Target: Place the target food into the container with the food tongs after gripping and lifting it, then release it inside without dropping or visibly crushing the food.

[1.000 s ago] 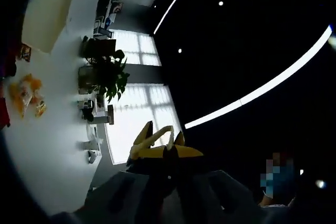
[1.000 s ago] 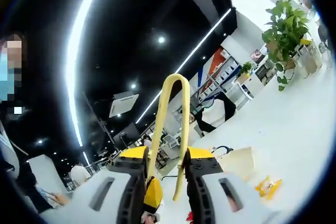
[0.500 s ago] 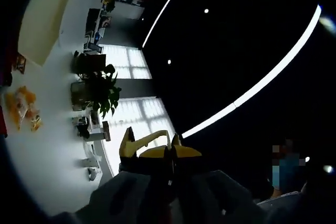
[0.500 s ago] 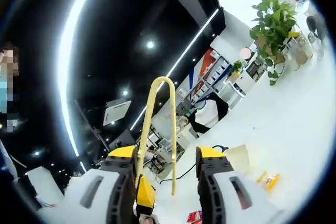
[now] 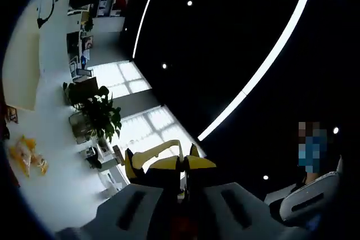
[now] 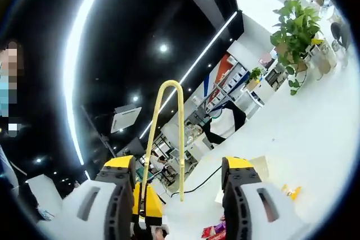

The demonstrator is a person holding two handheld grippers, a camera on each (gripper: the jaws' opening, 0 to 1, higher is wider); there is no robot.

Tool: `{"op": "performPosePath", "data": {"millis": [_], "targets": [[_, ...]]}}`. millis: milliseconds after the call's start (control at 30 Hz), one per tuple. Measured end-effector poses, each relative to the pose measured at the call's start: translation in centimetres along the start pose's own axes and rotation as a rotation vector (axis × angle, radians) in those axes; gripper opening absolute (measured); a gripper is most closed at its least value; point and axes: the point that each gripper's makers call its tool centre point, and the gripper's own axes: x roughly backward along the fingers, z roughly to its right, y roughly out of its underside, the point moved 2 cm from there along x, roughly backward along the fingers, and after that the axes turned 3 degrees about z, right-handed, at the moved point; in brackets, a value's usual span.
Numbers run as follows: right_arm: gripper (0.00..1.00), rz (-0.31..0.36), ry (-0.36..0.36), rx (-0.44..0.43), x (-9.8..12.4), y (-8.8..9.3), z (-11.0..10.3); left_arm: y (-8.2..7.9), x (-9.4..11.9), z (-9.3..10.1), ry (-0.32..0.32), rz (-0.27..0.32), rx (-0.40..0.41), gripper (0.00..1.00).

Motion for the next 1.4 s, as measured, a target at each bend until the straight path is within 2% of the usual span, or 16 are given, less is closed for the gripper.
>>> {"op": "performPosePath", "data": {"millis": [67,100,200,267,367,433,700,767,933,1033,1100,1233,1300,1400], "targets": [[0.47,0.019,-0.023,-0.055,0.0,-0.2,-0.4,0.1,-0.1,0.0,0.000,-0.006,0.005,0.02],[0.42,0.028,-0.030,-0.037,0.0,-0.4,-0.5,0.1,0.0,-0.1,0.000,-0.008,0.015,0.02],[0.42,0.017,-0.016,-0.010,-0.1,-0.4,-0.4,0.1,0.0,-0.1,0.000,-0.007,0.020,0.02],[0.37,0.012,-0.041,-0.011,-0.2,-0.3,-0.8,0.0,0.0,-0.2,0.000,-0.010,0.023,0.02],[0.27,0.009,-0.088,0.022,-0.2,-0.3,-1.6,0.2,0.1,-0.5,-0.011,-0.019,0.074,0.02],[0.27,-0.003,-0.071,0.058,-0.2,-0.2,-1.4,0.2,0.1,-0.5,-0.018,-0.019,0.062,0.02],[0.25,-0.012,-0.088,0.054,-0.1,-0.5,-1.7,0.4,0.0,-0.3,-0.004,-0.030,0.067,0.02],[0.25,-0.016,-0.105,0.065,0.0,-0.6,-1.9,0.5,-0.2,0.0,-0.001,-0.045,0.034,0.03],[0.24,0.009,-0.094,0.065,0.2,-0.9,-1.7,0.7,-0.6,-0.3,-0.035,-0.074,0.061,0.03],[0.24,0.018,-0.088,0.084,0.2,-1.0,-1.7,0.6,-0.4,-0.6,-0.058,-0.085,0.114,0.04],[0.23,0.020,-0.075,0.105,0.2,-1.1,-1.4,0.4,-0.1,-0.8,-0.083,-0.089,0.077,0.08],[0.23,0.037,-0.061,0.120,0.6,-1.8,-0.9,0.3,0.4,-0.4,-0.101,-0.123,0.025,0.22],[0.23,0.046,-0.052,0.131,0.8,-2.2,-0.6,0.2,1.0,-0.4,-0.137,-0.153,-0.041,0.28],[0.23,0.042,-0.040,0.159,0.9,-2.4,-0.1,0.0,2.1,-0.3,-0.194,-0.205,-0.158,0.28]]}}
